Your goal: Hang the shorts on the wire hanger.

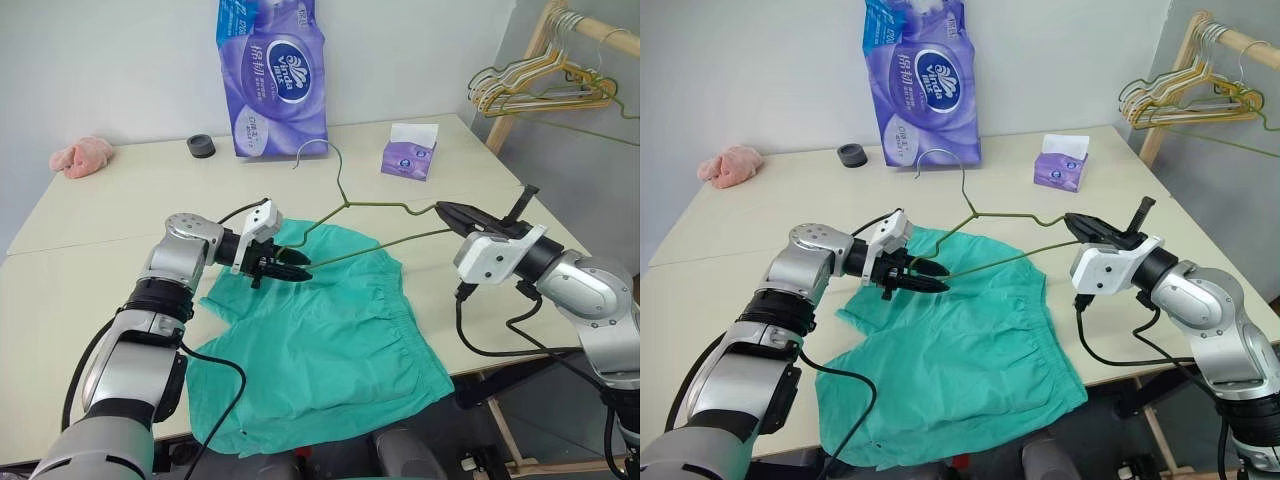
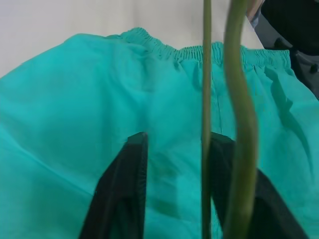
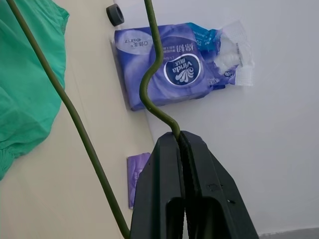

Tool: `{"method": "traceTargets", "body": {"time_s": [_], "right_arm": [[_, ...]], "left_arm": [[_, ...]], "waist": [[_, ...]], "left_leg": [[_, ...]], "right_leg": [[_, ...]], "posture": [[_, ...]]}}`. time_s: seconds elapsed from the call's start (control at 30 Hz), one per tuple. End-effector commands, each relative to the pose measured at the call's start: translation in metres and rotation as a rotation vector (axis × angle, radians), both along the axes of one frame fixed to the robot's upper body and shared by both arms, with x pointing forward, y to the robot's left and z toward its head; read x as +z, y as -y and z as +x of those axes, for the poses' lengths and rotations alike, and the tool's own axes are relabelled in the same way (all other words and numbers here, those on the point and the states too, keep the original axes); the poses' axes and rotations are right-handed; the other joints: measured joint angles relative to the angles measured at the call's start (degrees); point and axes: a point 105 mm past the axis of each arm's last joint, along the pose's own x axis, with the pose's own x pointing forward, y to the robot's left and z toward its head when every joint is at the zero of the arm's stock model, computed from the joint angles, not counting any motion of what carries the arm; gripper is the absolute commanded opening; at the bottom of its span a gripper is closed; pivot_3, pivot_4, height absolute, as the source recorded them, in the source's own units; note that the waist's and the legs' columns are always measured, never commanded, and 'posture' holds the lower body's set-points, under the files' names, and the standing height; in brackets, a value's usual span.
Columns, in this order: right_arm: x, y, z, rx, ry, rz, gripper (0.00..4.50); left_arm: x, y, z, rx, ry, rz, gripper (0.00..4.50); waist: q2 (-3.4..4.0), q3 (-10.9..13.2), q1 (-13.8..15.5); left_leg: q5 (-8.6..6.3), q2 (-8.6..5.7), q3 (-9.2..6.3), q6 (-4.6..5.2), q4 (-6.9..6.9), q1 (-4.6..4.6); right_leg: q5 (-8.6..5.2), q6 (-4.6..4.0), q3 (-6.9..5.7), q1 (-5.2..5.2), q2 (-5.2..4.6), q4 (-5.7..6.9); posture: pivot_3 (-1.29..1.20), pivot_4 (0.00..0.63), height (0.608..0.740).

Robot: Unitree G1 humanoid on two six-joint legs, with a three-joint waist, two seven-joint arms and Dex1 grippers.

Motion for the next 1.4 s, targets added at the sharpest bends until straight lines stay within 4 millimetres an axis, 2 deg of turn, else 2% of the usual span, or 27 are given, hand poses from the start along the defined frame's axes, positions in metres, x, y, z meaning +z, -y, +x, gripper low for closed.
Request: {"method": "traceTargets", "body": {"time_s": [0.03, 0.07, 0.1, 0.23, 0.33, 0.47, 0.6, 0.67, 0.73, 0.83, 0.93, 1.0, 1.1, 1.4], "right_arm": [[0.012, -0.002, -0.005, 0.011, 0.055, 0.007, 0.00], [0.012, -0.002, -0.005, 0.010, 0.054, 0.007, 0.00], [0.011, -0.002, -0.005, 0.016, 0.045, 0.008, 0.00], [0.009, -0.004, -0.009, 0.035, 0.021, 0.022, 0.00], [0.010, -0.004, -0.011, 0.037, 0.023, 0.047, 0.63], [0.011, -0.003, -0.016, 0.047, 0.019, 0.064, 1.99], [0.007, 0.007, -0.028, 0.043, -0.007, 0.091, 3.34], [0.002, 0.015, -0.030, 0.022, -0.062, 0.119, 3.99], [-0.009, 0.031, -0.034, -0.030, -0.235, 0.182, 4.46], [-0.018, 0.044, -0.038, -0.091, -0.425, 0.232, 4.46], [-0.022, 0.042, -0.042, -0.100, -0.572, 0.264, 4.46], [-0.024, 0.030, -0.044, -0.058, -0.601, 0.195, 4.46], [-0.021, 0.013, -0.043, -0.002, -0.708, 0.240, 4.46], [-0.034, -0.008, -0.025, -0.020, -0.855, 0.202, 4.46]], "left_arm": [[0.007, 0.005, -0.004, -0.028, 0.017, -0.015, 0.45], [0.006, 0.005, -0.005, -0.028, 0.014, -0.015, 0.15], [0.005, 0.005, -0.006, -0.027, 0.011, -0.014, 0.05], [0.004, 0.003, -0.007, -0.017, 0.008, -0.009, 0.05], [0.004, 0.002, -0.007, -0.008, 0.009, -0.004, 0.00], [0.003, -0.001, -0.004, 0.017, 0.022, 0.004, 0.00], [0.003, -0.006, 0.001, 0.054, 0.052, 0.017, 0.00], [0.004, -0.010, 0.004, 0.070, 0.081, 0.027, 0.00], [0.010, -0.017, 0.012, 0.090, 0.165, 0.067, 0.00], [0.014, -0.025, 0.018, 0.082, 0.244, 0.125, 0.00], [0.015, -0.029, 0.021, 0.037, 0.311, 0.200, 0.00], [0.018, -0.025, 0.021, -0.014, 0.348, 0.226, 0.00], [0.017, -0.016, 0.014, -0.111, 0.362, 0.251, 0.00], [0.012, -0.008, 0.011, -0.177, 0.392, 0.283, 0.00]], "waist": [[0.00, 0.00, -0.01], [0.00, 0.00, 0.00], [0.00, 0.00, 0.00], [0.00, 0.00, 0.01], [0.00, 0.00, 0.01], [0.00, 0.00, 0.02], [-0.01, 0.00, 0.28], [-0.01, 0.00, 0.30], [-0.01, 0.00, 0.31], [-0.01, 0.00, 0.38], [0.00, -0.01, 0.34], [0.00, -0.01, 0.30], [0.00, -0.01, 0.05], [0.00, -0.01, -0.26]], "left_leg": [[0.00, 0.00, 0.00, 0.00, 0.00, 0.00], [0.00, 0.00, 0.00, 0.00, 0.00, 0.00], [0.00, 0.00, 0.00, 0.00, 0.00, 0.00], [0.00, 0.00, -0.01, 0.00, 0.00, 0.00], [0.00, 0.00, -0.01, 0.00, 0.01, 0.00], [0.00, 0.01, -0.01, 0.00, 0.01, 0.00], [0.00, 0.00, -0.04, 0.00, 0.01, -0.01], [0.00, 0.00, -0.02, 0.00, 0.02, -0.01], [0.00, 0.00, -0.02, 0.00, 0.04, 0.01], [0.00, 0.00, -0.03, 0.00, 0.06, 0.00], [0.00, 0.00, -0.02, 0.00, 0.05, 0.01], [0.00, 0.01, -0.02, 0.00, 0.04, 0.01], [0.00, 0.02, 0.02, 0.00, 0.02, 0.00], [0.00, 0.01, -0.03, 0.00, 0.03, -0.07]], "right_leg": [[0.00, 0.00, 0.00, 0.00, 0.00, 0.00], [0.00, 0.00, 0.00, 0.00, 0.00, 0.00], [0.00, 0.00, 0.00, 0.00, 0.00, 0.00], [0.00, 0.00, 0.00, 0.00, 0.00, 0.01], [0.00, 0.00, -0.01, 0.00, 0.00, 0.01], [0.00, 0.00, -0.01, 0.00, 0.00, 0.02], [0.00, 0.00, -0.03, 0.01, 0.00, 0.01], [0.00, 0.00, -0.02, 0.02, -0.01, 0.02], [0.00, 0.00, -0.01, 0.03, -0.01, 0.04], [0.00, 0.00, -0.03, 0.04, 0.00, 0.04], [0.00, 0.00, -0.02, 0.04, -0.01, 0.04], [0.00, -0.01, -0.03, 0.04, 0.00, 0.03], [0.00, 0.00, -0.01, 0.02, 0.00, 0.02], [-0.01, -0.01, -0.05, -0.03, -0.06, 0.00]], "posture": [[-0.26, 0.087, 0.740], [-0.26, 0.087, 0.740], [-0.26, 0.087, 0.740], [-0.26, 0.088, 0.740], [-0.26, 0.088, 0.740], [-0.26, 0.088, 0.740], [-0.25, 0.086, 0.740], [-0.25, 0.086, 0.740], [-0.26, 0.086, 0.740], [-0.26, 0.084, 0.740], [-0.27, 0.079, 0.740], [-0.28, 0.078, 0.740], [-0.28, 0.076, 0.740], [-0.28, 0.071, 0.740]]}}
